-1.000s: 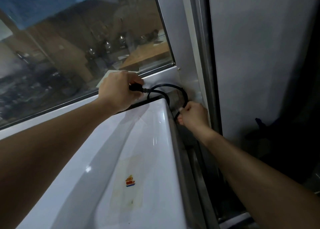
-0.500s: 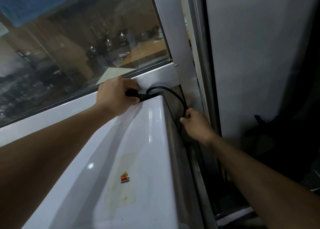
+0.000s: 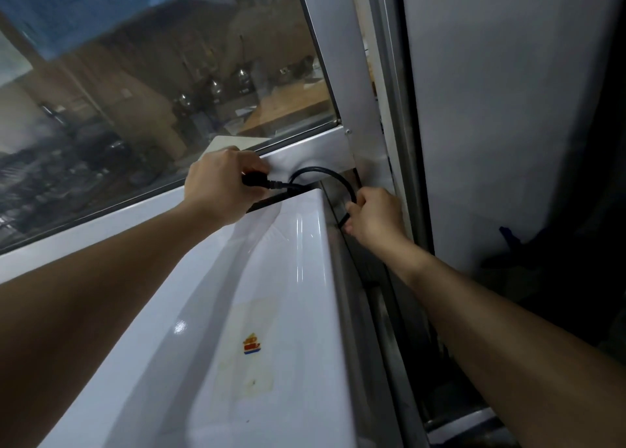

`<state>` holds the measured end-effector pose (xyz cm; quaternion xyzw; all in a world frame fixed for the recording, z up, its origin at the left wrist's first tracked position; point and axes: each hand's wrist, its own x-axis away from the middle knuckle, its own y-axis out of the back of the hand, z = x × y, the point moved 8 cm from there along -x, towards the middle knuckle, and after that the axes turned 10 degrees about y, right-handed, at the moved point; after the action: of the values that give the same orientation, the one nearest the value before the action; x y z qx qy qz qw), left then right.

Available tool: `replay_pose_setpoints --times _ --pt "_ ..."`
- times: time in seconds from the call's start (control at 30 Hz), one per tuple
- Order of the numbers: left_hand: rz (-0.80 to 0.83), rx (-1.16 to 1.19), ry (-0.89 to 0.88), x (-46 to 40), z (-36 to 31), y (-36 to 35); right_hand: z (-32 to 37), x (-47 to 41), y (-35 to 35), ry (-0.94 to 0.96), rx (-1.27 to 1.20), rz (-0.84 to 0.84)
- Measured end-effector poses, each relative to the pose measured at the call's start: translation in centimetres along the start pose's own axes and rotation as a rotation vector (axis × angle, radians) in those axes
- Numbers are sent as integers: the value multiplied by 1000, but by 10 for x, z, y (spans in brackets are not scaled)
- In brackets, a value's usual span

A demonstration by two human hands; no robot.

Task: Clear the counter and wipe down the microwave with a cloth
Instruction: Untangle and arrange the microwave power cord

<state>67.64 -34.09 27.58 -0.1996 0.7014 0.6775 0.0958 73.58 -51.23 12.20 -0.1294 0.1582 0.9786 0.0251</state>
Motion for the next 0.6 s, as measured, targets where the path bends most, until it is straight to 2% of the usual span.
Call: replay_pose_setpoints --times 0.13,0.4,0.6 --pt "7 12 11 2 3 -1 -16 6 -8 -52 -35 50" --pt "6 35 32 3 3 1 -16 12 -1 11 203 302" --pt "12 35 42 4 3 1 -14 20 7 -6 256 363"
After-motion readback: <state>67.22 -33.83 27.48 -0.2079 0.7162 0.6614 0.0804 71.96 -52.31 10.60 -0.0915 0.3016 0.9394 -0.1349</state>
